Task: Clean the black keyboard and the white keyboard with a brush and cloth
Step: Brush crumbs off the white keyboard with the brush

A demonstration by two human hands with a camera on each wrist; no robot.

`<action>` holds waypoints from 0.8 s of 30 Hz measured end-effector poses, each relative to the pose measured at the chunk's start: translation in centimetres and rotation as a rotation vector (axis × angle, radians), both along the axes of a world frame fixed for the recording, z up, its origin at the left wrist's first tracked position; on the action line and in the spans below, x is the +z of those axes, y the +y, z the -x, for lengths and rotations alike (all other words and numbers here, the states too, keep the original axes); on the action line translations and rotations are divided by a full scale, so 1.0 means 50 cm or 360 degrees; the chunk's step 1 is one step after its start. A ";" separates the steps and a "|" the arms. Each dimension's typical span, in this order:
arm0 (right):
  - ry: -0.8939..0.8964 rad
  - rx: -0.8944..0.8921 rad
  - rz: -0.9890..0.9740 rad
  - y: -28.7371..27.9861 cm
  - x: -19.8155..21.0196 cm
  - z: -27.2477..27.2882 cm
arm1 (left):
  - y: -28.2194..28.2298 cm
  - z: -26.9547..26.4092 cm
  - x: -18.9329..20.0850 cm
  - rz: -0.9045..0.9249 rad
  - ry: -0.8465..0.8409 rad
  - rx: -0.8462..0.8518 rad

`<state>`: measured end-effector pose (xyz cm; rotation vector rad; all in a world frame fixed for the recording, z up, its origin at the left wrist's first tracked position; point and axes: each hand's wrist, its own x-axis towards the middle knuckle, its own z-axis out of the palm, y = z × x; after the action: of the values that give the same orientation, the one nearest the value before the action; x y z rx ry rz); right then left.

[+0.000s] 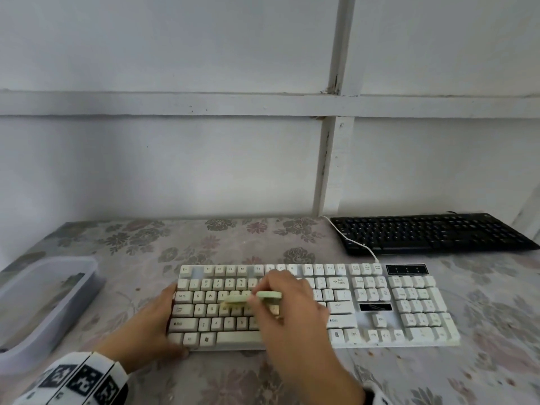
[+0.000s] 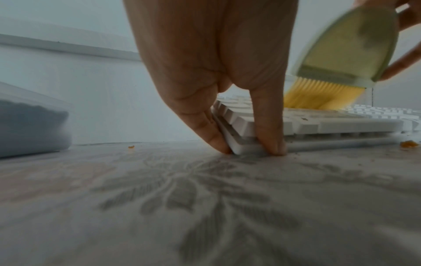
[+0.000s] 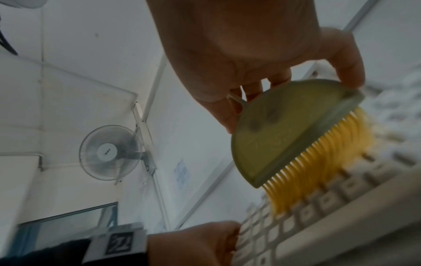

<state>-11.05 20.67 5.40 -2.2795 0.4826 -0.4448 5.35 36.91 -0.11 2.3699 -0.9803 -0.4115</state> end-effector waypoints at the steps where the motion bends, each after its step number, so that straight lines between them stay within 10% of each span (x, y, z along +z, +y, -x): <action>1: -0.0002 -0.0047 0.0033 -0.009 0.001 0.005 | 0.000 0.001 0.000 -0.0006 -0.0019 0.0000; 24: -0.0231 -0.0252 -0.0021 -0.071 -0.027 0.052 | -0.001 0.009 0.008 -0.0054 0.0007 0.0062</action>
<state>-13.65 17.10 4.06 -2.1857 0.5919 -0.6789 4.92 36.84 0.30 2.4135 -0.9310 -0.4212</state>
